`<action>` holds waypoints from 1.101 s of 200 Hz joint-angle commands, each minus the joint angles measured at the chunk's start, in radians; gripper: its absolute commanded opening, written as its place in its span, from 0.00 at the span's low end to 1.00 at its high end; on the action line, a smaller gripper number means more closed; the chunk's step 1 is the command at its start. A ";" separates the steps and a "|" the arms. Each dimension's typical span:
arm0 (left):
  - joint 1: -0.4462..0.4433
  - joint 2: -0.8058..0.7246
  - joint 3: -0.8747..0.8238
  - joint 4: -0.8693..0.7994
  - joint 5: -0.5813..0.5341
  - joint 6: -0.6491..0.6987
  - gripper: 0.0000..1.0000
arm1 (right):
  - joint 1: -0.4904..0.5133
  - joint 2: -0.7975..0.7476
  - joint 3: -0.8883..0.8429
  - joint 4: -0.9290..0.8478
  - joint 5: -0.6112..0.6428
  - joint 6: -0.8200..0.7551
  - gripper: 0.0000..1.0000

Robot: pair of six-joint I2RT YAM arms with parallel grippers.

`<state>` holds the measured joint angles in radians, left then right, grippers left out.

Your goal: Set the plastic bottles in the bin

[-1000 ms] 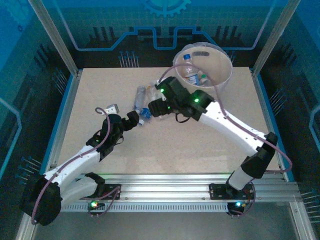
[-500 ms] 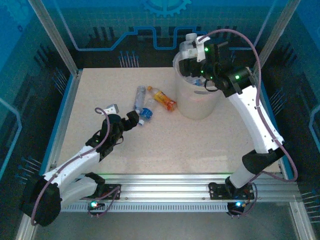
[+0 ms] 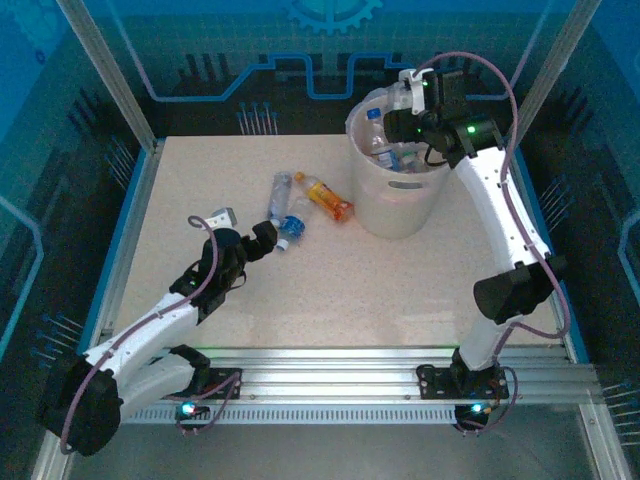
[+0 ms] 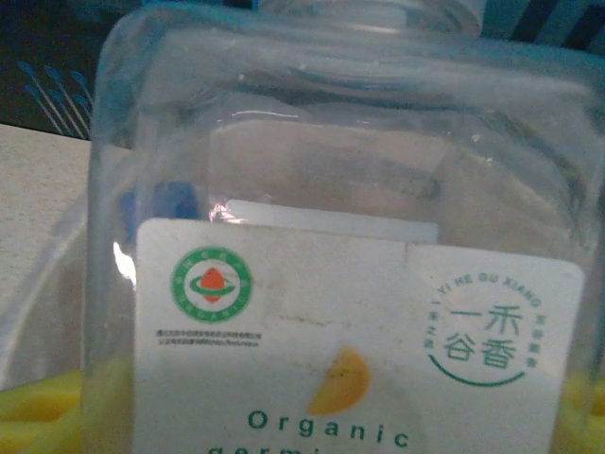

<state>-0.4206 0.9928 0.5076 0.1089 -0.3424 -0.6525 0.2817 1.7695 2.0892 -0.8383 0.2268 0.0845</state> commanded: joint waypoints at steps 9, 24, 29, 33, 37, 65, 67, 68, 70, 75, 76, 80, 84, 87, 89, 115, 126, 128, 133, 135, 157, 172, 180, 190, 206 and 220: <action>0.009 -0.015 0.011 -0.009 0.013 0.019 0.99 | -0.036 0.020 0.024 0.001 -0.010 -0.043 0.56; 0.010 -0.016 0.011 -0.009 0.014 0.020 0.99 | -0.046 0.023 0.010 -0.004 -0.015 -0.051 0.56; 0.009 -0.014 0.012 -0.009 0.013 0.020 0.99 | -0.049 0.024 0.005 -0.005 -0.015 -0.052 0.56; 0.009 -0.016 0.012 -0.009 0.013 0.020 0.99 | -0.051 0.024 -0.001 -0.006 -0.015 -0.052 0.56; 0.009 -0.016 0.012 -0.008 0.013 0.020 0.99 | -0.054 0.025 -0.005 -0.005 -0.015 -0.052 0.56; 0.010 -0.013 0.013 -0.008 0.017 0.017 0.99 | -0.071 0.028 -0.036 -0.012 -0.011 -0.050 0.57; 0.009 -0.013 0.013 -0.007 0.016 0.017 0.99 | -0.071 0.027 -0.037 -0.013 -0.010 -0.049 0.57; 0.010 -0.012 0.013 -0.006 0.017 0.017 0.99 | -0.072 0.027 -0.038 -0.013 -0.010 -0.049 0.57; 0.010 -0.011 0.012 -0.006 0.016 0.017 0.99 | -0.074 0.028 -0.039 -0.014 -0.011 -0.050 0.57; 0.009 -0.011 0.013 -0.006 0.017 0.017 0.99 | -0.075 0.029 -0.042 -0.016 -0.010 -0.050 0.57; 0.009 -0.010 0.013 -0.006 0.017 0.017 0.99 | -0.075 0.030 -0.042 -0.016 -0.010 -0.049 0.57; 0.009 -0.011 0.013 -0.006 0.019 0.016 0.99 | -0.077 0.030 -0.045 -0.019 -0.010 -0.049 0.57; 0.009 -0.010 0.013 -0.005 0.017 0.016 0.99 | -0.078 0.032 -0.047 -0.019 -0.009 -0.047 0.58; 0.009 -0.011 0.013 -0.005 0.017 0.016 0.99 | -0.079 0.033 -0.049 -0.021 -0.007 -0.046 0.58; 0.009 -0.011 0.012 -0.004 0.018 0.016 0.99 | -0.079 0.034 -0.051 -0.021 -0.008 -0.047 0.58; 0.008 -0.010 0.012 -0.005 0.019 0.016 0.99 | -0.083 0.033 -0.087 -0.013 0.006 -0.039 0.60; 0.009 -0.009 0.012 -0.005 0.020 0.016 0.99 | -0.087 0.035 -0.100 -0.010 0.014 -0.032 0.61; 0.009 -0.009 0.012 -0.006 0.019 0.017 0.99 | -0.087 0.035 -0.100 -0.010 0.014 -0.031 0.61; 0.008 -0.009 0.013 -0.006 0.019 0.016 0.99 | -0.089 0.037 -0.105 -0.010 0.017 -0.029 0.62; 0.009 -0.009 0.013 -0.006 0.018 0.016 0.99 | -0.089 0.038 -0.105 -0.010 0.019 -0.029 0.62; 0.010 -0.010 0.013 -0.008 0.016 0.017 0.99 | -0.094 0.045 -0.115 -0.012 0.039 -0.019 0.66; 0.009 -0.010 0.012 -0.008 0.017 0.017 0.99 | -0.095 0.049 -0.116 -0.014 0.059 -0.013 0.71; 0.010 -0.009 0.014 -0.006 0.016 0.016 0.99 | -0.096 0.051 -0.116 -0.017 0.068 -0.011 0.73; 0.010 -0.009 0.012 -0.005 0.016 0.016 0.99 | -0.097 0.054 -0.116 -0.019 0.085 -0.009 0.77; 0.010 -0.008 0.013 -0.005 0.016 0.016 0.99 | -0.099 0.057 -0.112 -0.024 0.104 -0.006 0.81; 0.009 -0.008 0.012 -0.006 0.016 0.016 0.99 | -0.100 0.059 -0.108 -0.027 0.110 -0.003 0.86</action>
<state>-0.4206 0.9928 0.5076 0.1089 -0.3424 -0.6521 0.1997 1.8221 1.9759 -0.8562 0.2958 0.0662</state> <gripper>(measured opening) 0.990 0.833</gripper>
